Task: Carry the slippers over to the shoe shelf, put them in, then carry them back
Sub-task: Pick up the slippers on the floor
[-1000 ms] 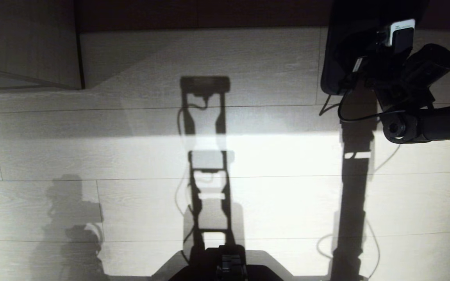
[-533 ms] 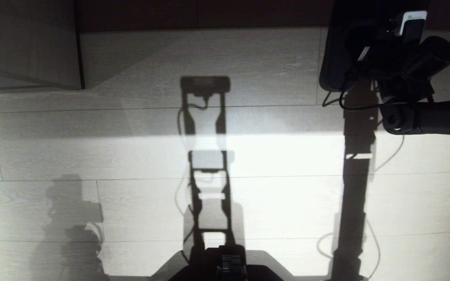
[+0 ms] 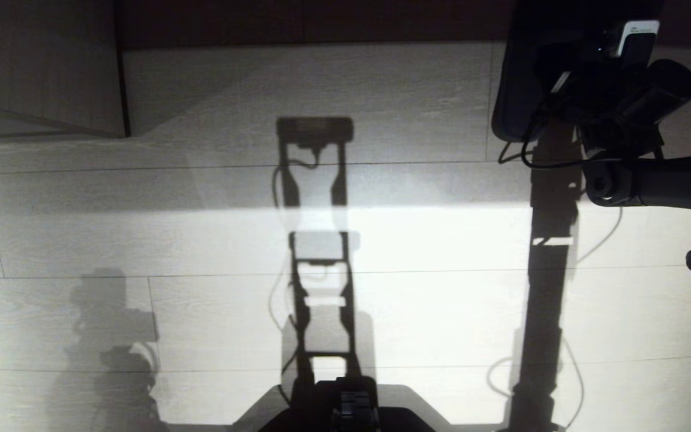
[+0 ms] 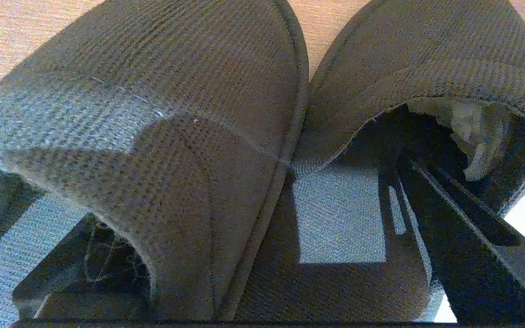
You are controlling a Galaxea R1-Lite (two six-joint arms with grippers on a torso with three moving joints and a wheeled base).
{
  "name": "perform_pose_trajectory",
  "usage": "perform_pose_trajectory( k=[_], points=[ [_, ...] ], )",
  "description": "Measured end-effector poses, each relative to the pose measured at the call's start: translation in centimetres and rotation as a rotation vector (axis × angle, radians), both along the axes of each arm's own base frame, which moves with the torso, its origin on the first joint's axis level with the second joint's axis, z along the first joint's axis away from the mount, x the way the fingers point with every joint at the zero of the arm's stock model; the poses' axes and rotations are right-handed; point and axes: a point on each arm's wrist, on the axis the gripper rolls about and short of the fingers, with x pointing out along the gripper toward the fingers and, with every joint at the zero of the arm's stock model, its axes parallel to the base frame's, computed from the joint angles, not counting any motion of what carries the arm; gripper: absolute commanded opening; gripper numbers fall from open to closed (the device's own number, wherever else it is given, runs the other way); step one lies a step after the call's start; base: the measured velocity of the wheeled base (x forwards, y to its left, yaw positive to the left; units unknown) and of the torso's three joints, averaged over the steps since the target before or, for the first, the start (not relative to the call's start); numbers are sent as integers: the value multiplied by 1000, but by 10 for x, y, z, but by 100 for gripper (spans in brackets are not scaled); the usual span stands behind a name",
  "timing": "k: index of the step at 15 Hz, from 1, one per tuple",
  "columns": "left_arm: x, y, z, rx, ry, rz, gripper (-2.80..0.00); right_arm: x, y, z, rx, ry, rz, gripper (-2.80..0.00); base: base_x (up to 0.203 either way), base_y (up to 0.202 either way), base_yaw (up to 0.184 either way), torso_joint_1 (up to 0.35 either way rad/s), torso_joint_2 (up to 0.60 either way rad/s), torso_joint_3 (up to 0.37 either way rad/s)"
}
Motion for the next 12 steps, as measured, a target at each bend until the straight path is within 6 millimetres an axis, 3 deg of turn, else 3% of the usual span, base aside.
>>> perform_pose_trajectory(
  k=[8,12],
  points=[
    [0,0,0,0,-1,0,-280,-1,0,2,15,-3,11,0,0,0,0,0,0,0],
    [0,0,0,0,0,0,-280,-11,0,13,25,-10,11,0,0,0,0,0,0,0]
  ],
)
